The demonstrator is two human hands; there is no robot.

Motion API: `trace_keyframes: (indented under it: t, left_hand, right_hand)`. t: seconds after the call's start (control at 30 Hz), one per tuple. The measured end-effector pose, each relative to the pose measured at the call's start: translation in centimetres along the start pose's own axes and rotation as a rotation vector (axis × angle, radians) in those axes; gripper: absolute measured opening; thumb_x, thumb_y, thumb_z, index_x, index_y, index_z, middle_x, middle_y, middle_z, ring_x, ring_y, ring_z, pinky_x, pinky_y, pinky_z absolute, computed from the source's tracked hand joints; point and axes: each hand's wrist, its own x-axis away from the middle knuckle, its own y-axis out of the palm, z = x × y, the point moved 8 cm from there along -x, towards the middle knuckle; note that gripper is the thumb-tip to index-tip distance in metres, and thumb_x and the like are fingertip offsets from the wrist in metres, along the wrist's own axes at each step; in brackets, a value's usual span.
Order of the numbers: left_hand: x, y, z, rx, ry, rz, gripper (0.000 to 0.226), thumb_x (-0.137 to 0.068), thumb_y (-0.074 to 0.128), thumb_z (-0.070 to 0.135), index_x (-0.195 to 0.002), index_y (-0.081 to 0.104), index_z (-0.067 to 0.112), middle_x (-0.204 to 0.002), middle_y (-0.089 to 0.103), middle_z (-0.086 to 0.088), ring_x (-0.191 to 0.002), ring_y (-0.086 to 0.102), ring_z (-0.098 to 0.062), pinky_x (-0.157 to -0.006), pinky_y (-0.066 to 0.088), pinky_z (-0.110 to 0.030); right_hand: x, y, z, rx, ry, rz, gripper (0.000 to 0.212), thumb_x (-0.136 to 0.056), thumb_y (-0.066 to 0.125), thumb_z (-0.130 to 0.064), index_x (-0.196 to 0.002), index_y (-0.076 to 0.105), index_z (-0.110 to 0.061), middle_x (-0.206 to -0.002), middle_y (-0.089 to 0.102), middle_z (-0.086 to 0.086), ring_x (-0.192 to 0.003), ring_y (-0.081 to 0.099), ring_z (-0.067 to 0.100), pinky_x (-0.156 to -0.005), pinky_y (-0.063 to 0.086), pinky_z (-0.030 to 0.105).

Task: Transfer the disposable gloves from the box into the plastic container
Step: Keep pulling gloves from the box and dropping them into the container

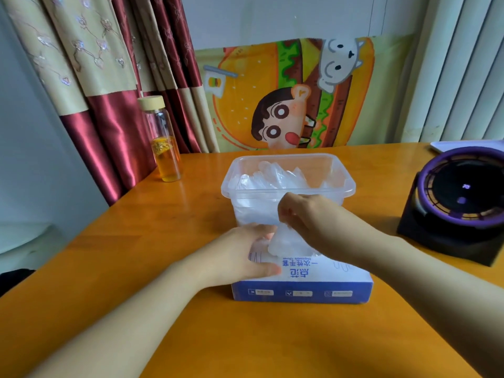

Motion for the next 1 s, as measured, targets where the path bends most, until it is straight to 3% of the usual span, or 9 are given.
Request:
trace_keyframes:
  t: [0.07,0.2,0.4,0.47,0.57,0.73,0.8,0.93,1.0]
  left_hand:
    - [0.2,0.1,-0.4,0.012,-0.022,0.008,0.054,-0.081,0.072,0.042,-0.122,0.039,0.054,-0.12,0.046,0.037,-0.104,0.043,0.022,-0.08,0.034,0.001]
    - [0.3,0.3,-1.2,-0.024,-0.036,0.033,0.067,-0.079,0.072,0.046,-0.138,0.04,0.04,-0.137,0.043,0.024,-0.12,0.04,0.006,-0.098,0.035,-0.015]
    - [0.0,0.4,-1.1,-0.061,-0.062,-0.003,0.074,-0.077,0.071,0.052,-0.14,0.034,0.044,-0.14,0.042,0.024,-0.112,0.038,0.01,-0.088,0.035,-0.012]
    - [0.0,0.4,-1.2,-0.049,-0.078,-0.026,0.078,-0.077,0.072,0.052,-0.142,0.029,0.046,-0.137,0.043,0.026,-0.11,0.039,0.01,-0.085,0.039,-0.011]
    - [-0.1,0.0,-1.1,0.012,-0.09,-0.002,0.095,-0.072,0.074,0.056,-0.147,0.018,0.043,-0.136,0.042,0.028,-0.122,0.042,0.005,-0.1,0.039,-0.018]
    - [0.5,-3.7,1.9,0.27,-0.037,0.316,0.112,-0.057,0.07,0.068,-0.148,0.008,0.045,-0.138,0.034,0.023,-0.126,0.038,0.0,-0.1,0.037,-0.02]
    - [0.5,-5.0,3.5,0.37,0.052,0.391,0.098,-0.066,0.07,0.069,-0.147,0.02,0.045,-0.143,0.036,0.023,-0.129,0.038,0.002,-0.103,0.039,-0.023]
    - [-0.2,-7.1,2.9,0.797,0.017,0.568,0.019,-0.095,0.058,0.023,-0.11,0.065,0.016,-0.106,0.07,0.006,-0.1,0.066,-0.012,-0.086,0.051,-0.023]
    - [-1.1,-7.2,1.4,1.122,-0.114,0.572,0.018,-0.098,0.051,0.017,-0.099,0.068,0.009,-0.093,0.073,-0.005,-0.084,0.071,-0.021,-0.084,0.056,-0.037]
  right_hand:
    - [0.1,-0.4,1.5,0.004,0.029,0.016,0.008,-0.097,0.046,-0.02,-0.093,0.052,-0.016,-0.086,0.062,0.003,-0.073,0.057,0.025,-0.066,0.048,0.037]
    - [1.2,-2.4,5.1,0.031,0.132,0.058,0.009,-0.096,0.049,-0.015,-0.089,0.054,-0.013,-0.077,0.059,0.0,-0.062,0.052,0.01,-0.059,0.043,0.018]
    - [1.6,-8.9,4.7,0.003,0.172,0.333,0.007,-0.094,0.054,-0.012,-0.094,0.06,-0.009,-0.071,0.051,-0.016,-0.061,0.051,-0.005,-0.058,0.038,0.004]
    - [1.3,-10.8,3.7,-0.065,0.175,0.418,0.005,-0.094,0.053,-0.014,-0.09,0.057,-0.014,-0.071,0.05,-0.017,-0.058,0.05,-0.011,-0.054,0.036,0.003]
    - [0.8,-12.8,3.0,-0.178,0.186,0.533,0.007,-0.094,0.055,-0.017,-0.087,0.057,-0.019,-0.07,0.054,-0.014,-0.056,0.05,-0.001,-0.052,0.037,0.007]
    - [-0.4,-11.0,3.2,-0.438,0.258,0.424,0.011,-0.092,0.059,-0.021,-0.086,0.065,-0.014,-0.073,0.064,-0.005,-0.062,0.056,0.005,-0.059,0.046,0.014]
    - [-0.6,-9.7,4.1,-0.616,0.352,0.392,0.012,-0.092,0.059,-0.021,-0.086,0.066,-0.015,-0.072,0.063,-0.003,-0.064,0.057,0.007,-0.057,0.047,0.014]
    - [-0.9,-6.8,5.2,-1.033,0.486,0.299,0.013,-0.093,0.057,-0.016,-0.082,0.064,-0.014,-0.076,0.059,0.004,-0.072,0.056,0.015,-0.067,0.048,0.026]
    - [-0.6,-6.0,5.9,-1.063,0.531,0.268,0.011,-0.094,0.055,-0.017,-0.086,0.062,-0.012,-0.079,0.057,0.007,-0.071,0.056,0.014,-0.066,0.048,0.026]
